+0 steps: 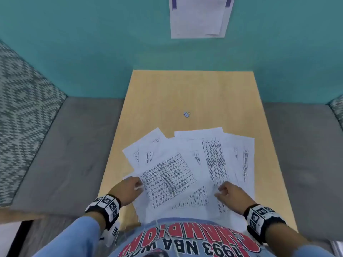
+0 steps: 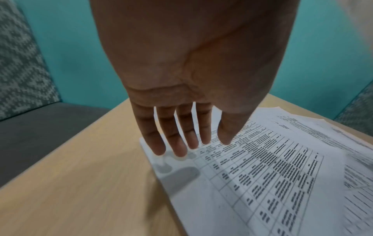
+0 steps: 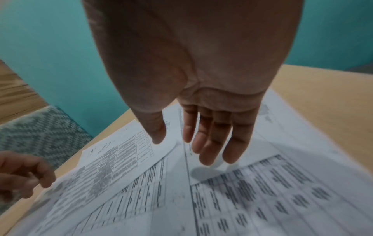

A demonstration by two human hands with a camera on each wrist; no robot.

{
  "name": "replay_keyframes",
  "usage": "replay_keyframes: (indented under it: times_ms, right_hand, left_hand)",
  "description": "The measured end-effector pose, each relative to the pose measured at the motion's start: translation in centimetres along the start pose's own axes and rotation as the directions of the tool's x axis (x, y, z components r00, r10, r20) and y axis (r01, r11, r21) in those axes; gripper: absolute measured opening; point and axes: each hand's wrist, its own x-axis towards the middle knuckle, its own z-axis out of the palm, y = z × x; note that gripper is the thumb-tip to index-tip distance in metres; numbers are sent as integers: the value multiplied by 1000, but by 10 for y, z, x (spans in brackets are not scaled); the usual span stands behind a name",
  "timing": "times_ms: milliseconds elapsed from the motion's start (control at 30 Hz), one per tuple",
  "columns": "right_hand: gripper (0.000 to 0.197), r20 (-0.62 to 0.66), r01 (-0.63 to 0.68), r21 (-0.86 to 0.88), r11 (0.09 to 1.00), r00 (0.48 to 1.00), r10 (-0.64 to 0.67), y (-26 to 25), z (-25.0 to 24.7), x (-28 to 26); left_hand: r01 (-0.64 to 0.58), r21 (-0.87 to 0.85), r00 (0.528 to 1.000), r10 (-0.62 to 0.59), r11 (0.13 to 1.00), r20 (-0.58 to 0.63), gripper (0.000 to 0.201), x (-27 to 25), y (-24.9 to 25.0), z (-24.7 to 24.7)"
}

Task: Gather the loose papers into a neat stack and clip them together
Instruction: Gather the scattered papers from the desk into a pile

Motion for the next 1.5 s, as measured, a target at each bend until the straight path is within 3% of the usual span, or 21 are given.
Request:
replay_keyframes:
  times_ms: [167, 333, 433, 567, 700, 800, 833, 900, 1033, 1133, 1200, 1300, 1400, 1500]
  right_hand:
    - [81, -36, -99, 51, 994, 994, 101, -27, -1, 40]
    - [104, -51, -146, 155, 977, 986, 156, -50, 2, 68]
    - [96, -13, -159, 247, 956, 986, 168, -61, 8, 82]
    - [63, 33, -104, 223, 969, 995, 99, -78, 19, 88]
    - [22, -7, -36, 222, 974, 999, 38, -77, 28, 91]
    - [44, -43, -62, 279, 958, 996, 77, -75, 17, 88]
    - [50, -56, -62, 261, 963, 995, 80, -75, 10, 87]
    - [57, -95, -54, 202, 978, 993, 75, -71, 3, 90]
    - [46, -167, -92, 210, 973, 978, 129, -69, 4, 108]
    - [36, -230, -53, 295, 954, 965, 125, -84, 9, 113]
    - [27, -200, -40, 402, 915, 971, 131, -95, 15, 114]
    - [24, -108, -56, 556, 830, 984, 139, -111, 25, 116]
    - [31, -53, -76, 648, 758, 988, 144, -121, 33, 119]
    - [47, -33, -104, 702, 704, 983, 178, -121, 38, 125]
  left_hand:
    - [-14, 34, 1000, 15, 999, -11, 42, 25, 0, -14]
    - [26, 14, 999, -25, 1000, -43, 78, 45, -3, -17]
    - [71, 71, 997, -69, 995, -32, 105, 53, -1, -13]
    - [97, 23, 995, -97, 995, -18, 109, 61, 7, -5]
    - [89, -43, 994, -86, 995, 65, 73, 65, 16, -3]
    - [73, -81, 995, -67, 994, 76, 26, 70, 14, -9]
    - [82, -92, 995, -77, 992, 60, 19, 72, 11, -12]
    - [117, -105, 993, -118, 988, -9, 28, 79, 4, -20]
    - [218, -163, 958, -243, 962, -154, 70, 95, -10, -32]
    - [296, -218, 930, -333, 930, -157, 111, 102, -9, -37]
    - [306, -245, 927, -346, 920, -142, 123, 103, -2, -38]
    - [263, -362, 937, -326, 894, -126, 123, 103, 11, -33]
    - [164, -473, 952, -264, 866, -153, 108, 102, 21, -25]
    - [126, -693, 944, -301, 710, -137, 98, 104, 26, -14]
